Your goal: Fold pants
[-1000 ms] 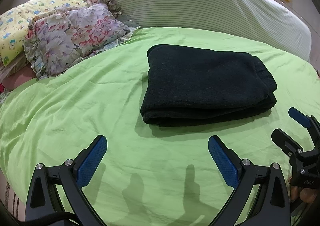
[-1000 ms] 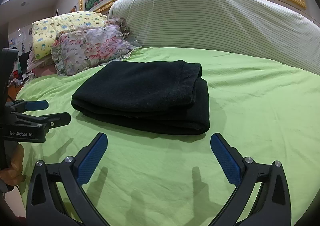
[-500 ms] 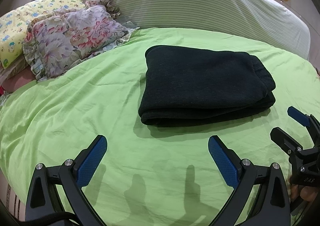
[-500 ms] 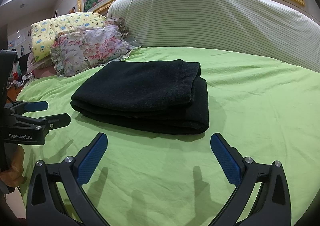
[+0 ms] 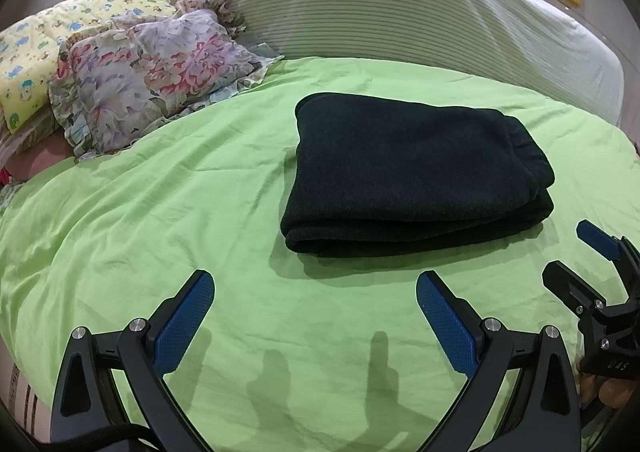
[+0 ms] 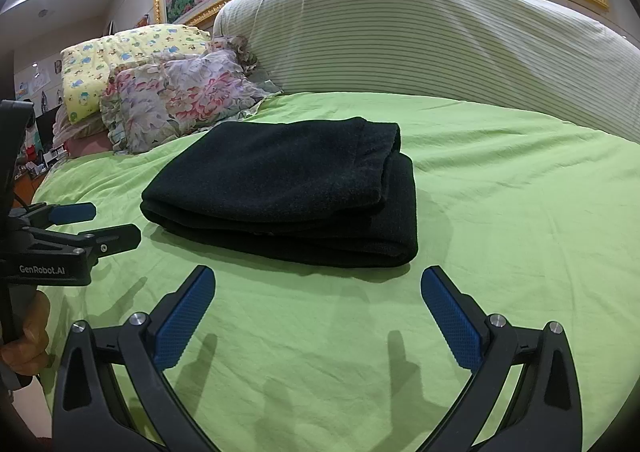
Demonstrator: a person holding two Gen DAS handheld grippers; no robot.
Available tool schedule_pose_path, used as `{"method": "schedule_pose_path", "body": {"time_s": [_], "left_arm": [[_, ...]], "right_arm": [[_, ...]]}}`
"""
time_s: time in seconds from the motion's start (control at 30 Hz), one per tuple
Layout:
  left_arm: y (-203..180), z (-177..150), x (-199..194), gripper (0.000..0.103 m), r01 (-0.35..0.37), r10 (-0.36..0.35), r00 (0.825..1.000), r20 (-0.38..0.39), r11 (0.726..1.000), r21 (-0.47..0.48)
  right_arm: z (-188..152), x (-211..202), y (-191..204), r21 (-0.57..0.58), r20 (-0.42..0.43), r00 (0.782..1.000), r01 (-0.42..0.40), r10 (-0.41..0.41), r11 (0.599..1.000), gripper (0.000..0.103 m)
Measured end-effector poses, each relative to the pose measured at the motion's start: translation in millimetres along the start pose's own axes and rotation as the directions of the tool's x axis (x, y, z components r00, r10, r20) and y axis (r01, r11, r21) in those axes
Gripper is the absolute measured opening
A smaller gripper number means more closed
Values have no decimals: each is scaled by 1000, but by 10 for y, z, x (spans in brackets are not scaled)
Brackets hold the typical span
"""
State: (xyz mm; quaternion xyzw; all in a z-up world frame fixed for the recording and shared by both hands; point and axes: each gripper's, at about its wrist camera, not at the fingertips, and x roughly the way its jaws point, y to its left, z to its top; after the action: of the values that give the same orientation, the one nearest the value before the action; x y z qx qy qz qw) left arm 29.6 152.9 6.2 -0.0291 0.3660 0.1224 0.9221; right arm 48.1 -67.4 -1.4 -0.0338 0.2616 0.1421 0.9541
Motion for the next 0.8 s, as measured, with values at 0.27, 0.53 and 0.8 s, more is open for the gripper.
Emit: {"method": "schedule_pose_path", "body": {"time_s": [0.27,0.53,0.8], "left_arm": [[-18,4,7,101,-6,6,1000,3,1000,12],[-5,-2,9,101,0,0,1000,0,1000,10],[-6,-8,18,101,1,-1,1000,-1,1000,13]], "right_arm": [[-18,-9,20,15,0,1000,4,-4,1000,103],[-12,-7,9,16,-2,1000,5,-5,1000,103],[-17,-14,19,19,-4,1000,8,-7,1000,103]]}}
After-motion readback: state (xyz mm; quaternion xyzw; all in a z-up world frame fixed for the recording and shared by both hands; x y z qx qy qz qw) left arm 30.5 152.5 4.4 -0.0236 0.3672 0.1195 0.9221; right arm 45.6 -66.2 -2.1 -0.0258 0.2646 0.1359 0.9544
